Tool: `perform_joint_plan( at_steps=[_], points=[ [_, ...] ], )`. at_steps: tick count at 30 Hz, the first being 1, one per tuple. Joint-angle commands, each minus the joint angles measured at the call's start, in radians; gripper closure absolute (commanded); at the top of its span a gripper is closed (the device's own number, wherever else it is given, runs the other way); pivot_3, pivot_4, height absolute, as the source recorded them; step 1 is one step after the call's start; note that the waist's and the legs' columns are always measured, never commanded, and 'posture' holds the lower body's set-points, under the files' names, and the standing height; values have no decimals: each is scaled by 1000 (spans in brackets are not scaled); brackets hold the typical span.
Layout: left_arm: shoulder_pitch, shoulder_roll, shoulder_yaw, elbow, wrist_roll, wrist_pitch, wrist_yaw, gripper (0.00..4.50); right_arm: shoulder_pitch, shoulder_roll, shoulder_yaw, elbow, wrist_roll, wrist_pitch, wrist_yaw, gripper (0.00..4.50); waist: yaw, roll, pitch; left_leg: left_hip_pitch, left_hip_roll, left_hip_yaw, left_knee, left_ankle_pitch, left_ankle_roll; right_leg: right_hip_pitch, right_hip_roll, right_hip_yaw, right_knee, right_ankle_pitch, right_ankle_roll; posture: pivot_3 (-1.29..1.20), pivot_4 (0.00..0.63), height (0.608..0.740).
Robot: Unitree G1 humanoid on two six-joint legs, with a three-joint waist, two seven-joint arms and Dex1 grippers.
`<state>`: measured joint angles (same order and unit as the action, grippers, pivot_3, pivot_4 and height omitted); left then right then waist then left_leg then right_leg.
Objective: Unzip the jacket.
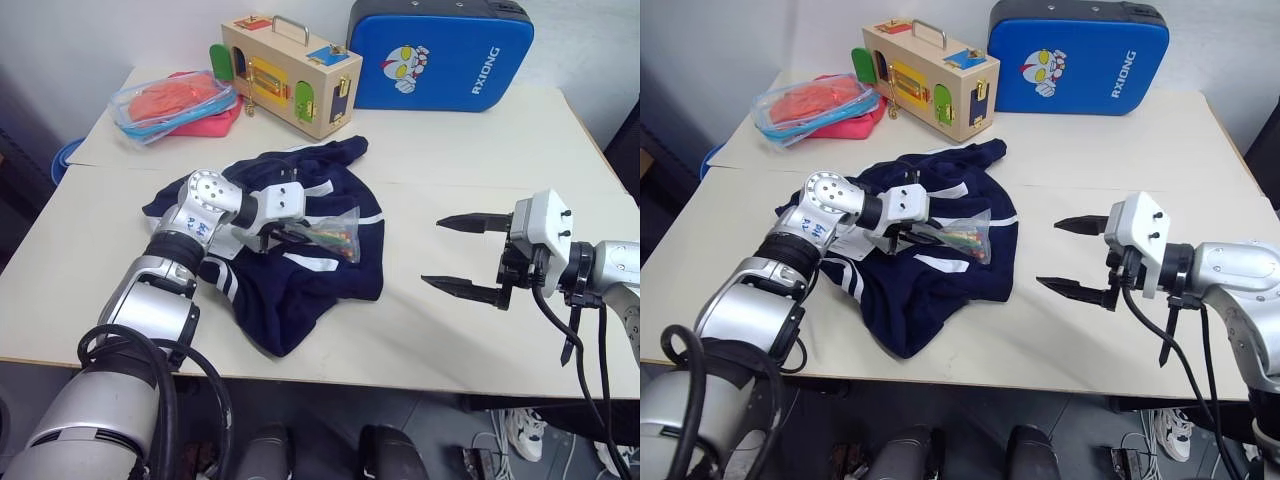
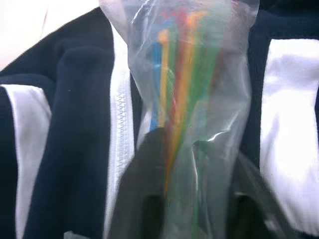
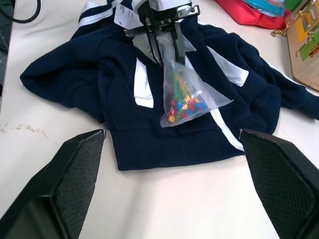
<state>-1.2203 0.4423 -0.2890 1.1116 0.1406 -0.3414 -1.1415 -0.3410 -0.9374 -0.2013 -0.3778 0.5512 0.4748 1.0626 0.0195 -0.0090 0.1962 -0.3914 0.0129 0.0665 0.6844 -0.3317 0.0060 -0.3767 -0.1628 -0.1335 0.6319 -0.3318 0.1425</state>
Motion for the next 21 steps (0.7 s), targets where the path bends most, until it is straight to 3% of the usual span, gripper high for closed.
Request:
perform_joint_plan(
  at_steps=[1, 6, 11, 14, 18, 21],
  points=[
    [31, 24, 45, -58, -36, 16, -30, 4486, -28, 6, -12, 15, 13, -24, 7, 0, -1, 0, 0, 0, 0, 0, 0, 0, 0, 0, 0, 0, 0, 0, 0, 0, 150, 740],
    [203, 118, 143, -357, -141, 198, -88, 4486, -80, 19, 35, 52, 8, -41, 39, 0, -21, 0, 0, 0, 1, -1, 0, 0, 0, 0, 0, 0, 0, 0, 0, 0, 150, 740],
    [419, 269, 318, -657, -171, 396, 106, 4486, -148, 58, 98, 101, -8, -67, 62, 0, -51, 0, 0, 1, 2, -3, -1, 0, 0, 0, 0, 0, 1, 0, 0, 0, 150, 740],
    [583, 369, 526, -858, -207, 633, 251, 4486, -187, 99, 138, 120, -2, -80, 83, 0, -54, 0, 0, 2, 3, -6, -1, 0, -1, 0, 0, 0, 2, 0, 0, 0, 150, 740],
    [803, 434, 729, -1084, -237, 876, 336, 4486, -224, 142, 157, 136, 27, -73, 117, 0, -48, 0, 0, 2, 2, -10, -1, 0, 0, 0, 0, 1, 2, 0, 0, 0, 150, 740],
    [931, 447, 830, -1140, -235, 975, 397, 4486, -258, 170, 181, 157, 27, -69, 135, 0, -37, 0, 0, 2, 2, -12, 0, 0, 0, 2, -1, 1, 2, 0, 0, 0, 150, 740]
  ],
)
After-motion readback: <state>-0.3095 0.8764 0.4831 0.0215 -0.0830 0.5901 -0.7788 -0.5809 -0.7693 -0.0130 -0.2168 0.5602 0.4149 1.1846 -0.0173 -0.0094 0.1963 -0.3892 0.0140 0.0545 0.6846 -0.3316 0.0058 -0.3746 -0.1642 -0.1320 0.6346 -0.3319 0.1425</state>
